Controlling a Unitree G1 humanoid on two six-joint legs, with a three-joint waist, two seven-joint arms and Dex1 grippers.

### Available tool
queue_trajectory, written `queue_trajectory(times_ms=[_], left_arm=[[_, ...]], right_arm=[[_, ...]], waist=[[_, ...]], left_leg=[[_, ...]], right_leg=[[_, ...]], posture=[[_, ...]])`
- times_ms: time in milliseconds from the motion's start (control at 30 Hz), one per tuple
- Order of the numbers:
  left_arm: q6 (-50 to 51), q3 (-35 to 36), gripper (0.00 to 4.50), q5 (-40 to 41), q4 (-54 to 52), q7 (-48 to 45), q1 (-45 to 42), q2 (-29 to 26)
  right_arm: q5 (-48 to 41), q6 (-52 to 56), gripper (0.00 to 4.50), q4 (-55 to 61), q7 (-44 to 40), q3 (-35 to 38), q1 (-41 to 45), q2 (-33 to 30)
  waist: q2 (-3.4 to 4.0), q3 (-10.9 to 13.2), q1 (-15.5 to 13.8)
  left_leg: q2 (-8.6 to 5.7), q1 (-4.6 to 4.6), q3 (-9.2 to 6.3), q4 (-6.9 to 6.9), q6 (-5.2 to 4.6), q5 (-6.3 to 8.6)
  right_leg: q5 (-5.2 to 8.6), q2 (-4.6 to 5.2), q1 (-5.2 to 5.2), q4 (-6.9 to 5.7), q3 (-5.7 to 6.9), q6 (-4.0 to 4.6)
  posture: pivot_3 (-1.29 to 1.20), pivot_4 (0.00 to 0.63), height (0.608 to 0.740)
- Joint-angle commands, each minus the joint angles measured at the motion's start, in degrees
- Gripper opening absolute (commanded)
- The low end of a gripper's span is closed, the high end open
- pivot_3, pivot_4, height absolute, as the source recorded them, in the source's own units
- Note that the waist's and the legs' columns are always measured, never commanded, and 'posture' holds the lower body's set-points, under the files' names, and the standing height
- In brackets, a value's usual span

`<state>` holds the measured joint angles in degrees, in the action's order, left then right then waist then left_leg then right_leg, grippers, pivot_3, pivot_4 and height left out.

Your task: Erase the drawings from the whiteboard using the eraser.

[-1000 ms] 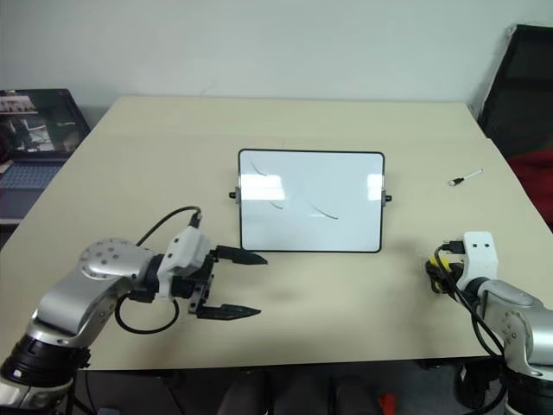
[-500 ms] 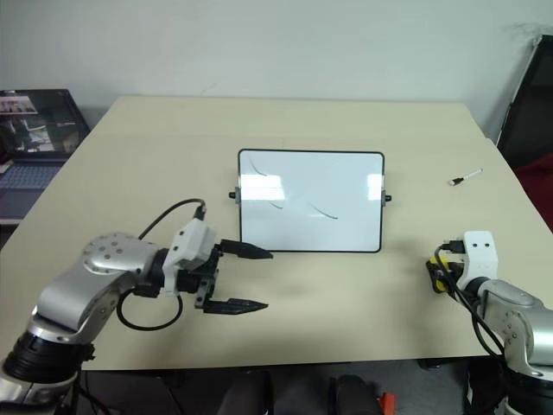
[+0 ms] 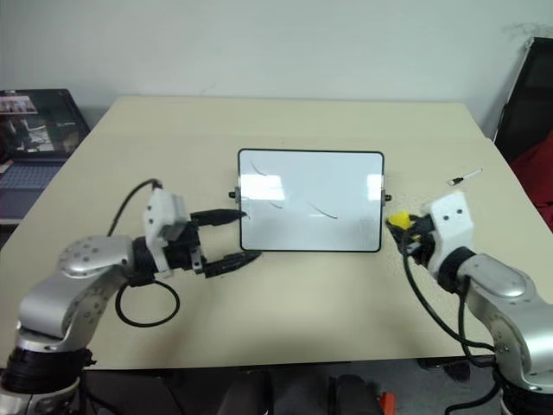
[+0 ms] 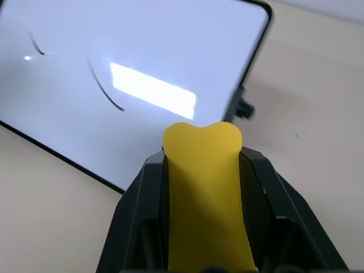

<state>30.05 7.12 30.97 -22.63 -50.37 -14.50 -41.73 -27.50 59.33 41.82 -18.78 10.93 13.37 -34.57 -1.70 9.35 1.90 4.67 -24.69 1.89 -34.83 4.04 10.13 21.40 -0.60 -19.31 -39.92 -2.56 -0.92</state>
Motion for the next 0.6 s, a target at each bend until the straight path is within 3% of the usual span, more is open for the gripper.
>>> queue_trajectory(times_ms=[33,333,500,600], left_arm=[[0.74,3.83,4.5,-1.05,-1.66,4.31,0.99,-0.64],[0.79,6.62,4.5,-4.99,0.24,13.32,1.3,0.51],[2.09,6.63,4.5,-5.33,0.35,17.01,0.51,1.65],[2.44,6.66,4.5,-4.65,-0.14,17.12,0.73,1.83]], right_arm=[[2.01,-3.41,1.31,-0.47,-0.59,-4.66,6.04,-0.67],[9.57,-14.54,1.31,-12.07,-2.47,-16.42,19.74,3.11],[12.22,-17.88,1.31,-13.23,-3.29,-19.02,19.5,4.8],[10.36,-18.09,1.31,-9.6,-5.81,-18.46,14.46,3.89]], waist=[[0.0,0.0,0.06],[-0.03,0.03,-0.34],[-0.04,0.03,-0.37],[-0.05,0.02,-0.44]], left_leg=[[0.0,0.01,-0.01,0.0,0.0,0.0],[0.0,-0.01,-0.02,0.0,0.0,0.0],[0.01,-0.03,-0.03,0.0,0.01,0.0],[0.02,-0.03,-0.03,0.0,0.01,0.0]], right_leg=[[0.0,0.0,0.0,-0.01,0.0,0.0],[-0.01,0.03,-0.02,0.03,0.03,0.02],[-0.01,0.06,-0.02,0.03,0.04,0.02],[-0.01,0.07,-0.02,0.02,0.04,0.02]], posture=[[0.0,0.15,0.74],[0.0,0.15,0.74],[0.0,0.15,0.74],[0.0,0.15,0.74]])
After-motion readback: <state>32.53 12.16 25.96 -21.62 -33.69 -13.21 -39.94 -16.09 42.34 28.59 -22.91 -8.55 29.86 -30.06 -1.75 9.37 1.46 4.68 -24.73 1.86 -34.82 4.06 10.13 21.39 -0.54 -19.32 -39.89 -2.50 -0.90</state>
